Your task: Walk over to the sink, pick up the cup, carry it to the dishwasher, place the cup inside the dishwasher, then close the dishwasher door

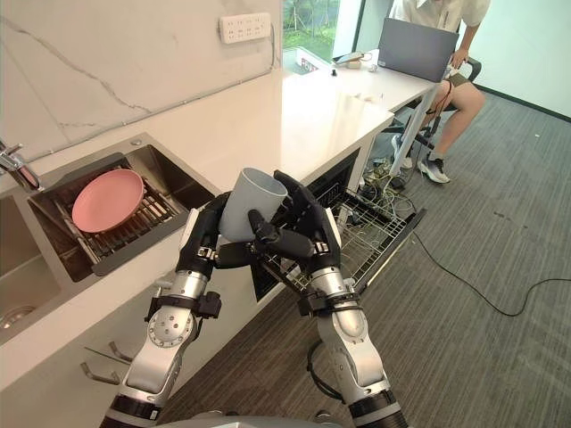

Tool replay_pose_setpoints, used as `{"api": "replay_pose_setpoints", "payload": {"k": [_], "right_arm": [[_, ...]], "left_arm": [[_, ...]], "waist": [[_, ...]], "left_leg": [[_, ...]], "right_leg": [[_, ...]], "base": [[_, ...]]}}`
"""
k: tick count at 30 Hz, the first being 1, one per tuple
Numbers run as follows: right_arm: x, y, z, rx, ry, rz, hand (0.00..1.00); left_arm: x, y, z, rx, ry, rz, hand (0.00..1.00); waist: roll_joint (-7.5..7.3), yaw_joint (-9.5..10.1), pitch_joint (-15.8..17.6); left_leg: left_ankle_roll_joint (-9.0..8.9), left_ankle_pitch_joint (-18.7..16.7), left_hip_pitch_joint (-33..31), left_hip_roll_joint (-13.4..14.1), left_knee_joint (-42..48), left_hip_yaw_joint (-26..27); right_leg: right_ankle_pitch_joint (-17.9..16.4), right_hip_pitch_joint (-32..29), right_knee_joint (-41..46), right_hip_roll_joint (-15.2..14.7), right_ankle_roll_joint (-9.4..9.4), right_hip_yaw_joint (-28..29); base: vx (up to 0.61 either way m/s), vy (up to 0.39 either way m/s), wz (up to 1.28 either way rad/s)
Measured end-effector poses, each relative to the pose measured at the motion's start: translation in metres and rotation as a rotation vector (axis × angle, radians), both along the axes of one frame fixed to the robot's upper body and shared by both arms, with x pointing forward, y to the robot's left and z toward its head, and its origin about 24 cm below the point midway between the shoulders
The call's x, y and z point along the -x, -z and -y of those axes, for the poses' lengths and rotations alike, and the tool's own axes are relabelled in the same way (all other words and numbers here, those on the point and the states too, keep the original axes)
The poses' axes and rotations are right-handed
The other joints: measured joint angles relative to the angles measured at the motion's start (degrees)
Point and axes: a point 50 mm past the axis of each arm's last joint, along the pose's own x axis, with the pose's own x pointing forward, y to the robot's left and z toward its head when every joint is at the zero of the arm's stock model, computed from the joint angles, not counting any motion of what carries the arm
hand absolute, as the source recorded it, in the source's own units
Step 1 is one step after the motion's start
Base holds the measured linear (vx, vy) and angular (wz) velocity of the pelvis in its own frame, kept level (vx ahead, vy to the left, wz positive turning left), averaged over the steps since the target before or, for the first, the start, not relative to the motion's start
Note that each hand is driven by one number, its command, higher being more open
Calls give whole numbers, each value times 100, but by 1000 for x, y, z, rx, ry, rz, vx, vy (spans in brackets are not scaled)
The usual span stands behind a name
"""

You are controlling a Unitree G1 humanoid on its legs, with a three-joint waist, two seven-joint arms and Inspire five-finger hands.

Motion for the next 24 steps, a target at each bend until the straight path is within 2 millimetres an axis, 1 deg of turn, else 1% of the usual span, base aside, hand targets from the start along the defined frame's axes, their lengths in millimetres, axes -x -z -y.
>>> {"api": "replay_pose_setpoints", "payload": {"k": [3, 8, 9, 13, 17, 24], "right_arm": [[0, 1, 10, 43, 4, 1, 30], [0, 2, 12, 41, 1, -5, 30], [0, 1, 12, 40, 1, -4, 90], [0, 0, 11, 34, 0, 0, 90], [-1, -4, 1, -24, 3, 7, 90], [-3, -8, -1, -39, 10, 23, 90]], "left_arm": [[0, -1, -1, -74, 7, 13, 30], [-1, -2, -3, -106, 11, 15, 30], [-1, -2, -2, -105, 11, 15, 30], [-1, -2, 0, -93, 5, 19, 30], [0, -3, 14, -70, 47, 23, 30], [-2, -7, 18, -59, 52, 37, 30]], "waist": [[-7, -32, -4], [-29, -45, -20], [-32, -44, -22], [-42, -44, -29], [-48, -46, -33], [-55, -47, -45]], "left_leg": [[14, 9, -15, -25, 5, -2], [16, 10, -67, -23, 54, 1], [16, 10, -75, -23, 65, 0], [17, 9, -127, -15, 115, -2], [22, 5, -180, -3, 166, 3], [26, 2, -192, 5, 215, 4]], "right_leg": [[24, -11, 0, -24, -2, 2], [27, -48, 1, -29, 2, 11], [28, -51, 1, -29, 3, 11], [44, -84, 2, -28, 2, 12], [75, -121, 1, -24, 6, 12], [82, -141, 1, -23, 0, 15]], "base": [[-24, 13, 0], [-29, 2, 0], [-32, -2, 1], [-26, 0, 0], [-36, 0, -2], [-41, -1, -1]]}}
